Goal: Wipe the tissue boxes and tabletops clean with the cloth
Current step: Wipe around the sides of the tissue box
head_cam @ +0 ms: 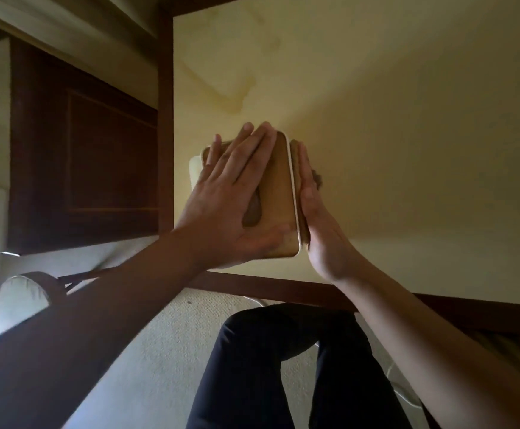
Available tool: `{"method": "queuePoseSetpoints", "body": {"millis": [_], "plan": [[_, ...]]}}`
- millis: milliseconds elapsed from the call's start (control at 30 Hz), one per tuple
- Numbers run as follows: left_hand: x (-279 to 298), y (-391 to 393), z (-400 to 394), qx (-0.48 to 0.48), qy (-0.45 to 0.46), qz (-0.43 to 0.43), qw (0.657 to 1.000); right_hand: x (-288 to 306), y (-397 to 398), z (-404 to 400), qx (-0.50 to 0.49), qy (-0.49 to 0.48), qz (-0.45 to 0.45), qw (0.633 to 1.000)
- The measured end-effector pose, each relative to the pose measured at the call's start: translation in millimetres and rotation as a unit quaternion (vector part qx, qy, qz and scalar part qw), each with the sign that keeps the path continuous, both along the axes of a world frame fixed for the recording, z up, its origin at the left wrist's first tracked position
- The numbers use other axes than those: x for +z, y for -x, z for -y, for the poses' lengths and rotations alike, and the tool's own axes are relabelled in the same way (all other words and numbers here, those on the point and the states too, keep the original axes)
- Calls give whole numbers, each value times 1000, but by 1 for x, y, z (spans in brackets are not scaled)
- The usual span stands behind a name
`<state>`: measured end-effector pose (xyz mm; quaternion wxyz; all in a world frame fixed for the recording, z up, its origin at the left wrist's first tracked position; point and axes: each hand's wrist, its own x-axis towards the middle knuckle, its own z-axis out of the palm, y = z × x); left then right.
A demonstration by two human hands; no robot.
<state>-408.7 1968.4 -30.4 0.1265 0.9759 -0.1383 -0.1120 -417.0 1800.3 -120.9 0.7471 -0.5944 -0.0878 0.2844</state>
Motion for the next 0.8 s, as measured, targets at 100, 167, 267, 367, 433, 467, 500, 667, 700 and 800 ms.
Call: {"method": "queuePoseSetpoints", "body": {"millis": [100, 167, 267, 367, 433, 467, 500, 667, 700, 800], "plan": [[1, 17, 30, 218, 25, 71, 973, -1, -18, -9, -16, 12, -3, 1000], [-3, 24, 59, 422, 58, 48, 903, -2, -21, -10, -23, 26, 1, 999], [-15, 16, 78, 556, 80, -11, 827, -4, -18, -8, -18, 39, 14, 999], [-21, 16, 71, 517, 39, 29, 855, -4, -17, -6, -18, 36, 6, 999], [-20, 23, 58, 450, 15, 43, 892, -2, -14, -4, -26, 27, -15, 999], [-18, 26, 50, 413, 10, 43, 910, -1, -13, -4, -28, 18, -21, 999], [-16, 27, 40, 372, 8, 38, 928, 0, -10, -2, -28, 4, -24, 999], [-8, 10, -25, 91, -46, -10, 995, 7, 13, 16, 47, -12, -46, 998], [-6, 3, -36, 32, -65, -15, 997, 8, 20, 19, 68, 3, -37, 997], [-6, -10, -52, -78, -105, -11, 991, 8, 31, 17, 90, 30, -18, 995]]}}
